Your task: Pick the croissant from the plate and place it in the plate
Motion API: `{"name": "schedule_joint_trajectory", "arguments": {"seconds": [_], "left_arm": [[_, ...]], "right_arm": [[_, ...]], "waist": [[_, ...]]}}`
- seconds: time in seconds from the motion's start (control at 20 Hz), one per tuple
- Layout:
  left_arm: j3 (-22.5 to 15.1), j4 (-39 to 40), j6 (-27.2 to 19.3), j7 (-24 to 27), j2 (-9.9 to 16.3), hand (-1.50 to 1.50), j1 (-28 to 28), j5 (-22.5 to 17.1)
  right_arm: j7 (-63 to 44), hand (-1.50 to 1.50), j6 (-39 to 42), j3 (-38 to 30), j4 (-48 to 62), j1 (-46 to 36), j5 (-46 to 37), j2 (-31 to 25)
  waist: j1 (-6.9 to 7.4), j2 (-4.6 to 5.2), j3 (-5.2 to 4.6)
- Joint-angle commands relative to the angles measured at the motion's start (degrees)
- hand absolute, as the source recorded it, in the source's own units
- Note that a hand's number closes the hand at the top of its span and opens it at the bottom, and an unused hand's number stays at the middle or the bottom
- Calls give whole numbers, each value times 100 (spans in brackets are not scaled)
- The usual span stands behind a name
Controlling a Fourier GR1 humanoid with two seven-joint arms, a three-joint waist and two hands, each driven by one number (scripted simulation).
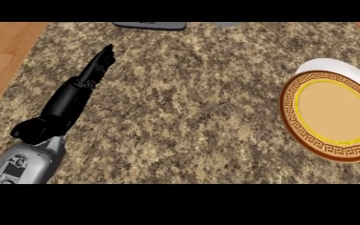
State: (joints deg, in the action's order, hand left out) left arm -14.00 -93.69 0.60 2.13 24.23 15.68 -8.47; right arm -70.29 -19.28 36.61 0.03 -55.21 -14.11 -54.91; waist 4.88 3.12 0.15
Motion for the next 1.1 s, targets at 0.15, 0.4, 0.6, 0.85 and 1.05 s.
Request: {"name": "schedule_joint_trajectory", "arguments": {"seconds": [0.15, 0.4, 0.6, 0.85, 1.05], "left_arm": [[58, 21, 63, 32, 84, 0, -25, -2], [38, 74, 169, 45, 69, 0, 86, -53], [-38, 37, 186, 58, 12, 0, 46, -53], [-86, 135, 141, -10, -83, 0, 74, -43], [-54, 170, 142, -5, -33, 0, 88, 0]], "right_arm": [[-1486, -150, -1769, 21, -3, 251, -27, 326], [-1483, -150, -2652, 294, -3, 47, -300, 355], [-1376, -150, -3438, 345, -3, -286, -345, 312], [-1077, -150, -4547, 357, -3, -603, -348, 226], [-986, -150, -5316, 352, -3, -707, -338, 357]], "waist": [[141, -61, -40], [188, -80, -54], [298, -140, -56], [224, -167, -69], [199, -175, -76]]}}
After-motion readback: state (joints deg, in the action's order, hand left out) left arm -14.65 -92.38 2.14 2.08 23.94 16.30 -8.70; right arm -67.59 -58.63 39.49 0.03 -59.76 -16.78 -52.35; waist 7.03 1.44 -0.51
